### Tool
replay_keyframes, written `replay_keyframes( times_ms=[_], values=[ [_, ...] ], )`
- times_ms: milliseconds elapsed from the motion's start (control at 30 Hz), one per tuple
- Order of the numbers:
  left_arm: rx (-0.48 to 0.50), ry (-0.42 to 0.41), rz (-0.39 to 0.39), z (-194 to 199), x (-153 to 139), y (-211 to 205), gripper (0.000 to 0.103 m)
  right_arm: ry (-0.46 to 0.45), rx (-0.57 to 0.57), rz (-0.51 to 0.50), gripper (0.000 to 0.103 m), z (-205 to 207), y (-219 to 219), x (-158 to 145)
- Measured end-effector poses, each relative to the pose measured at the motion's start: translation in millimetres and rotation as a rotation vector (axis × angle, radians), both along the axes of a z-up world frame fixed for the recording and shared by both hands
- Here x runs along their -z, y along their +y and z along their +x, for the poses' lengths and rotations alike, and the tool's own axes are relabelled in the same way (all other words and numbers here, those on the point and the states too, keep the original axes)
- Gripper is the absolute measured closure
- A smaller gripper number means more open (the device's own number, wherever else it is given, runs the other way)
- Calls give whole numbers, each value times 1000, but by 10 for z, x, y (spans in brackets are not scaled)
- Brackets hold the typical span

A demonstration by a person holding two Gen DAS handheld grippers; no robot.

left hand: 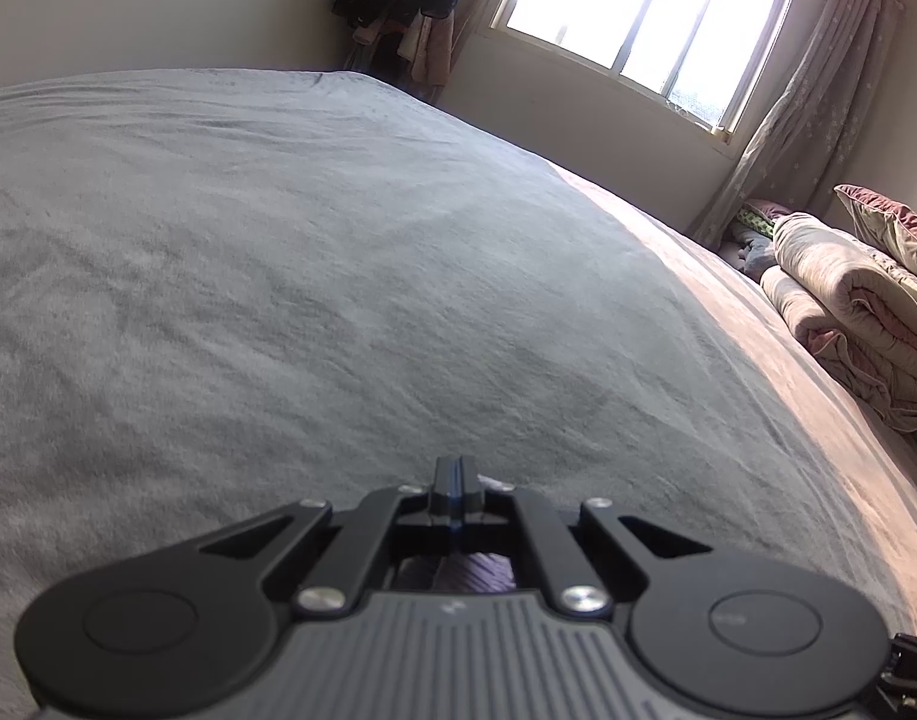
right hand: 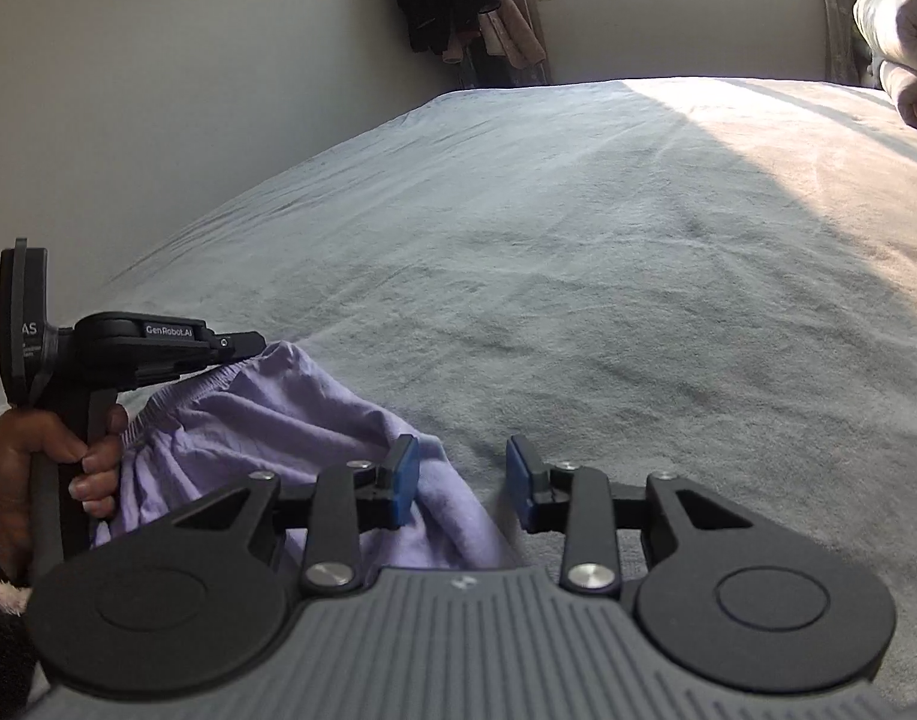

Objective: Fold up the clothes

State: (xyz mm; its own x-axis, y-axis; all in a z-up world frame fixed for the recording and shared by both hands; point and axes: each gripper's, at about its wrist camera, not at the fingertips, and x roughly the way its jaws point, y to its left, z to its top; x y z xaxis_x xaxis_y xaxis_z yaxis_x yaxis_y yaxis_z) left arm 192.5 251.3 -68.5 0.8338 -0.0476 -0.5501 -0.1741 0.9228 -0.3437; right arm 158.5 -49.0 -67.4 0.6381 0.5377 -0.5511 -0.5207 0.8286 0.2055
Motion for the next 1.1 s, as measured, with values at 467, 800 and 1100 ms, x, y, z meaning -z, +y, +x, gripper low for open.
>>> replay_keyframes(
  times_ms=[467,800,1100],
  values=[
    [-17,-47,35,-46,-69,-15,103,-161,-23,-178,98,-186,178,-44],
    [-42,-106,-56,-93,-174,187,103,-224,33,-239,102,-72,181,-257],
    [113,13,-242,92,9,217,80,-185,62,-208,102,30,100,-268]
  ],
)
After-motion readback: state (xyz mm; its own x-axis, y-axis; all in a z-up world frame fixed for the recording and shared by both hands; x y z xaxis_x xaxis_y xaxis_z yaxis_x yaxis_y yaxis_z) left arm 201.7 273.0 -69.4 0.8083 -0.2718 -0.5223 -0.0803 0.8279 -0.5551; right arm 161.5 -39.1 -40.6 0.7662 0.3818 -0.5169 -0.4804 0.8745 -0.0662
